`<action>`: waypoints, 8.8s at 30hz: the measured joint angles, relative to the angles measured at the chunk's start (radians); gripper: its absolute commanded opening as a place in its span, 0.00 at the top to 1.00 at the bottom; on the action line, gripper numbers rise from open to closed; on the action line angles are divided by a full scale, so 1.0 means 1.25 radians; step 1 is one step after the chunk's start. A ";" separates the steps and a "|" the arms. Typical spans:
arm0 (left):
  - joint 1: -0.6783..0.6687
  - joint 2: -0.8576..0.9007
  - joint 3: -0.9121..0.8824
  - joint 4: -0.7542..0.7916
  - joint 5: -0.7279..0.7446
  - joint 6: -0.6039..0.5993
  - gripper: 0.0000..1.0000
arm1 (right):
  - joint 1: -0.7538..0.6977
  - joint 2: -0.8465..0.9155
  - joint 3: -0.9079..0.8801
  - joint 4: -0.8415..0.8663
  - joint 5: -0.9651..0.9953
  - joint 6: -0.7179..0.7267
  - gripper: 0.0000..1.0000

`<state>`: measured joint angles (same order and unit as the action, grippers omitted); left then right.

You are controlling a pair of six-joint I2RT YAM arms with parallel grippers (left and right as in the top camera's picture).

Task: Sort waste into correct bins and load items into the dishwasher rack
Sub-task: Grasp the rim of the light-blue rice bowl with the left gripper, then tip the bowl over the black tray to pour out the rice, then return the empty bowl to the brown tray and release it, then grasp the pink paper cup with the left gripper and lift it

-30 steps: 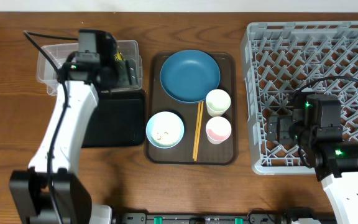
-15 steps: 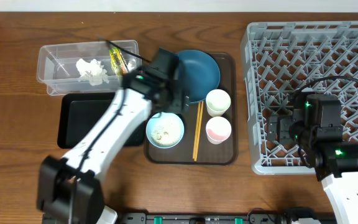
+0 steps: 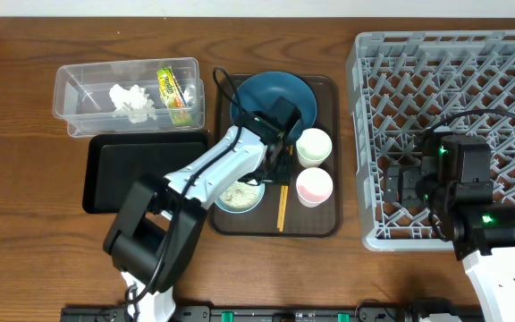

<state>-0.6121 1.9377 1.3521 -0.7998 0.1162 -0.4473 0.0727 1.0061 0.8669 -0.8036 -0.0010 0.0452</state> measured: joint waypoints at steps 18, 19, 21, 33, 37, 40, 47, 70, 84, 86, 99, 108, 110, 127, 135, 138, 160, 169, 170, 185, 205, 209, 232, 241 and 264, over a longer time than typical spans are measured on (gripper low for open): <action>-0.004 0.037 0.000 -0.006 -0.009 -0.008 0.90 | 0.000 0.000 0.000 0.000 0.000 0.000 0.01; -0.005 0.037 0.000 -0.006 -0.012 -0.006 0.94 | 0.000 0.000 0.000 0.000 0.000 0.000 0.01; -0.005 0.035 0.000 -0.009 -0.020 -0.005 0.94 | 0.000 0.000 0.000 0.000 0.000 0.000 0.01; -0.005 -0.016 0.000 -0.043 -0.026 -0.004 0.94 | 0.000 0.000 0.000 0.000 0.000 0.000 0.01; -0.005 -0.079 0.000 -0.067 -0.015 -0.003 0.94 | 0.000 0.000 0.000 0.000 0.000 0.000 0.01; 0.000 -0.138 0.000 -0.083 -0.014 -0.001 0.94 | 0.000 0.000 0.000 0.000 0.000 0.000 0.01; 0.102 -0.227 0.000 -0.114 0.031 0.037 0.94 | 0.000 0.000 0.000 0.000 0.000 0.000 0.01; 0.718 -0.224 -0.142 -0.145 0.737 0.449 0.94 | 0.000 0.000 0.000 0.000 0.000 0.000 0.01; 0.863 -0.111 -0.189 -0.146 1.045 0.510 0.94 | 0.000 0.000 0.000 0.000 0.000 0.000 0.01; 0.866 -0.099 -0.189 -0.147 1.079 0.490 0.94 | 0.000 0.000 0.000 0.000 0.000 0.000 0.01; 0.870 -0.093 -0.189 -0.144 1.139 0.461 0.94 | 0.000 0.000 0.000 0.000 0.000 0.000 0.01; 0.870 -0.093 -0.189 -0.040 1.001 0.367 0.94 | 0.000 0.000 0.000 -0.001 0.000 0.000 0.01; 0.870 -0.093 -0.189 -0.036 1.008 0.352 0.94 | 0.000 0.000 0.000 -0.002 0.000 0.000 0.01; 0.880 -0.093 -0.190 -0.001 1.091 0.360 0.94 | 0.000 0.000 0.000 -0.006 0.000 0.000 0.01; 0.881 -0.093 -0.190 0.027 1.106 0.336 0.94 | 0.000 0.000 0.000 -0.006 0.000 0.000 0.01; 0.883 -0.093 -0.190 0.038 1.079 0.303 0.94 | 0.000 0.000 0.000 -0.006 0.000 0.000 0.01; 0.722 -0.306 -0.190 0.048 0.846 0.286 0.94 | 0.000 0.000 0.000 -0.006 0.000 0.000 0.01; 0.342 -0.363 -0.190 0.099 0.463 0.286 0.94 | 0.000 0.000 0.000 -0.006 0.000 0.000 0.01; 0.300 -0.356 -0.190 0.103 0.423 0.286 0.94 | 0.000 0.000 0.000 -0.006 0.000 0.000 0.01; 0.057 -0.181 -0.190 0.127 0.115 0.272 0.92 | 0.000 0.000 0.000 -0.006 0.000 0.000 0.01; 0.057 -0.297 -0.180 0.191 0.158 0.250 0.50 | 0.000 0.000 0.000 -0.006 0.000 0.000 0.01; 0.048 -0.320 -0.164 0.210 0.176 0.241 0.49 | 0.000 0.000 0.000 -0.006 0.000 0.000 0.01; -0.060 -0.114 -0.164 0.231 0.191 0.165 0.90 | 0.000 0.000 0.000 -0.006 0.000 0.000 0.01; -0.028 -0.128 -0.164 0.157 0.192 0.152 0.94 | 0.000 0.000 0.000 -0.007 0.000 0.000 0.01; 0.258 -0.290 -0.164 0.363 0.703 -0.060 0.94 | 0.000 0.149 0.002 0.132 -0.631 -0.163 0.01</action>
<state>-0.2897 1.5749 1.1469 -0.3458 0.9955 -0.5224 0.0727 1.1927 0.8692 -0.6384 -0.7898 -0.1589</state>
